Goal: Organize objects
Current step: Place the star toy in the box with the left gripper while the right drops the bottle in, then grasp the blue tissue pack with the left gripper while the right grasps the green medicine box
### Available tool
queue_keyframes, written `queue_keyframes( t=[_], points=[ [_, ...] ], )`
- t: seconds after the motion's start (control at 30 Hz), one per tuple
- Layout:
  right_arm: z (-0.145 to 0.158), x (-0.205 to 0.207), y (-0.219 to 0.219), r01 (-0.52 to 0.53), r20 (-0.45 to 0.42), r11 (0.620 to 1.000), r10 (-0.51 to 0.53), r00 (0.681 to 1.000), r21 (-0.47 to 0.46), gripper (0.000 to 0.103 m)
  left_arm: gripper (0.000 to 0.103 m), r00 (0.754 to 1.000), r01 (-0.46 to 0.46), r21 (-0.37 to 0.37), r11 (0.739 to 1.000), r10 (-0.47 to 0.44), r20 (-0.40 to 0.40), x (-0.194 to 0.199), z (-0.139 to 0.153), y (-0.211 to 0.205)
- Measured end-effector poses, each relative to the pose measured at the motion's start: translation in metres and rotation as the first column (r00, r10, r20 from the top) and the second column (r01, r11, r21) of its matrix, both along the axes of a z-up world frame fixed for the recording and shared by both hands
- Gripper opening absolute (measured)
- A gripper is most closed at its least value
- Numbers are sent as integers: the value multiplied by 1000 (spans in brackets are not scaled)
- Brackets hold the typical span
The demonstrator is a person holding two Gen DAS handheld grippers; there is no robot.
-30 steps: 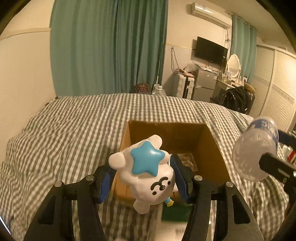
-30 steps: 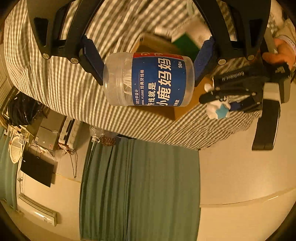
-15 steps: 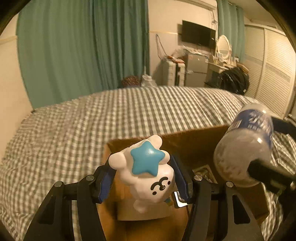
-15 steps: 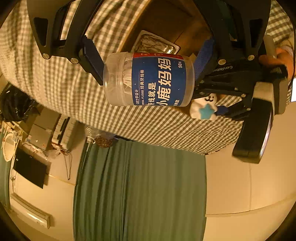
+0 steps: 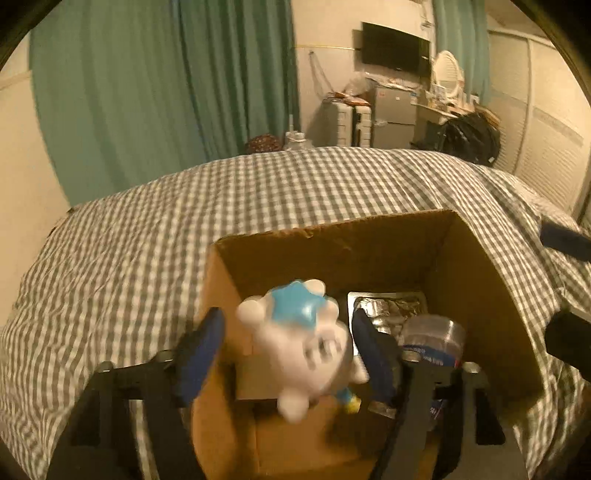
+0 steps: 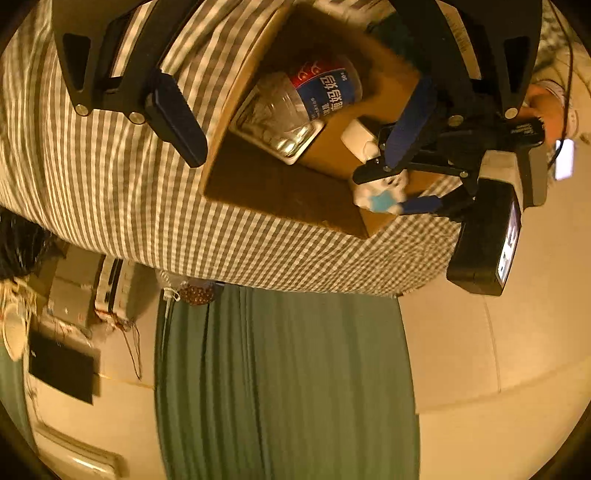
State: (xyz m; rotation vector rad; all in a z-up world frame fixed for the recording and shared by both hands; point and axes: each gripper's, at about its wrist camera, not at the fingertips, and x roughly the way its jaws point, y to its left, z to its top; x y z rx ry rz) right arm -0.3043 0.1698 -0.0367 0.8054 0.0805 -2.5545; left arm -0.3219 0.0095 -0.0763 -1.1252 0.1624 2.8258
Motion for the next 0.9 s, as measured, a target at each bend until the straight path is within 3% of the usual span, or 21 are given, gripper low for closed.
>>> queue_keyframes(
  t=[0.1, 0.23, 0.27, 0.5, 0.73, 0.9],
  points=[
    [9, 22, 7, 17, -6, 1000, -17, 1000, 15, 99, 92, 1000, -10, 54, 998, 12, -23, 21, 16, -7],
    [24, 61, 26, 64, -20, 998, -64, 998, 2, 99, 94, 996, -42, 74, 996, 48, -74, 54, 50, -10],
    [27, 68, 29, 67, -16, 998, -67, 998, -1, 100, 103, 994, -53, 85, 995, 61, -91, 63, 58, -12],
    [50, 121, 36, 135, -65, 988, -130, 989, 80, 100, 103, 983, -59, 81, 995, 72, -168, 117, 97, -23],
    [67, 165, 19, 157, -140, 982, -142, 980, 103, 103, 103, 976, -56, 33, 998, 62, -211, 174, 103, -29],
    [54, 175, 7, 176, -139, 981, -164, 977, 77, 103, 103, 956, -130, 33, 991, 134, -259, 208, 88, -35]
  ],
)
